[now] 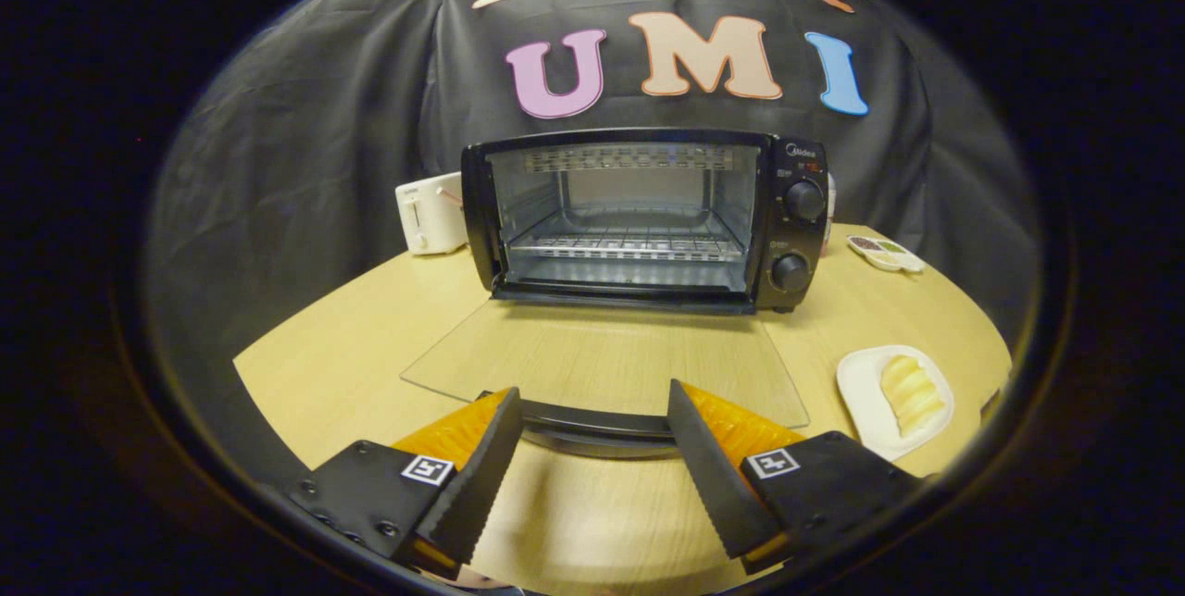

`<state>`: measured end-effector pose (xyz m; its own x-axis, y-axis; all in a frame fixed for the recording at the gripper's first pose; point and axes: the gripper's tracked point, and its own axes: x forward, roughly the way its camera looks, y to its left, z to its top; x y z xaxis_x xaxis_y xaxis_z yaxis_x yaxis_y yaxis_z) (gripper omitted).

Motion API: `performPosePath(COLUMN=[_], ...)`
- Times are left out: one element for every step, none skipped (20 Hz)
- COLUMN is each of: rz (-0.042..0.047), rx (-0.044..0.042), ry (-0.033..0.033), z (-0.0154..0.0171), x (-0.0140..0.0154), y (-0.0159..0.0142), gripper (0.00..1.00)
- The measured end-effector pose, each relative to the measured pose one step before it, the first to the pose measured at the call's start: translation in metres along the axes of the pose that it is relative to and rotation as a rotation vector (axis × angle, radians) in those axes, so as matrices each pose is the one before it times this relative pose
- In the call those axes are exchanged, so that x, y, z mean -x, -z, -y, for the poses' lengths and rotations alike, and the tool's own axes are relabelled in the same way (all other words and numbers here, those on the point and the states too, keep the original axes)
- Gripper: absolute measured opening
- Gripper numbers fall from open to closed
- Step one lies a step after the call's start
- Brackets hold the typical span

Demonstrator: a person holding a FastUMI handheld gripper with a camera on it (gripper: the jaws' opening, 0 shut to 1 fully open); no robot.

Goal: Open the toaster oven, put the food inside, and close the toaster oven door.

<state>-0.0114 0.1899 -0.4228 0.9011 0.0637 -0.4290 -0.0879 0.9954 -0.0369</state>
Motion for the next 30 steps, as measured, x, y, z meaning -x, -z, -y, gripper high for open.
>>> performPosePath(rz=[-0.00104,-0.00047,0.00049,0.00452,0.00458,-0.00242,0.00216,-0.00404,-0.00351,0.0025,0.01,0.01658,0.01837,0.01795,0.01747,0.01325,0.00342,-0.00488,-0.00974,-0.01035,-0.00828,-0.00606,-0.00781,-0.01113,-0.01686,-0.01783,-0.01106,-0.0133,-0.01533,-0.01153], rx=[0.00483,0.00106,-0.0042,-0.00085,-0.00241,-0.0053,-0.00449,-0.00878,-0.01229,-0.01381,-0.01307,-0.00988,-0.00541,-0.00141,0.0039,0.01172,0.01779,0.01852,0.01679,0.01648,0.01692,0.01577,0.01059,0.00088,-0.00853,-0.01052,-0.01486,-0.01908,-0.02393,-0.02366], ry=[-0.00059,-0.00239,-0.00794,-0.00282,-0.00451,-0.00746,-0.01119,-0.01035,-0.01213,-0.01243,-0.00714,0.00002,0.00634,0.01897,0.03283,0.04935,0.05759,0.05506,0.04714,0.04149,0.03986,0.03546,0.02929,0.02157,0.02525,0.01596,0.00587,0.00305,0.00515,0.00262], z=[0.00028,0.00075,-0.00126,-0.00047,-0.00023,-0.00029,-0.00045,0.00057,0.00058,0.00064,0.0027,0.00488,0.00762,0.01113,0.01642,0.0187,0.02165,0.0207,0.01877,0.01767,0.01619,0.01449,0.01133,0.00923,0.0107,0.00664,0.00339,0.00352,0.00466,0.00365], x=[-0.00195,-0.00128,-0.00098,0.00118,0.00101,-0.00016,0.00332,0.00335,0.00597,0.00617,0.0054,0.00627,0.00643,0.00647,0.00582,0.00472,0.00303,0.00183,0.00089,0.00013,-0.00016,-0.00151,-0.00169,-0.00302,-0.0043,-0.00374,-0.00485,-0.00572,-0.00353,-0.00391], y=[0.0,0.00322,-0.00074,0.00037,-0.00168,-0.00085,-0.00207,-0.00204,-0.00061,-0.00393,-0.00582,-0.0071,-0.00661,-0.00787,-0.00709,-0.00538,-0.00185,0.00445,0.00438,0.00477,0.00461,0.00416,0.00478,0.00486,0.00658,0.00554,0.00469,0.00525,0.00574,0.00411], gripper=[0.99,0.98,0.99,0.99,0.99,0.99,0.99,0.99,0.99,0.99,0.99,0.99,0.99,0.99,0.99,0.98,0.98,0.98,0.98,0.98,0.98,0.98,0.98,0.98,0.98,0.98,0.99,0.99,0.99,0.99])
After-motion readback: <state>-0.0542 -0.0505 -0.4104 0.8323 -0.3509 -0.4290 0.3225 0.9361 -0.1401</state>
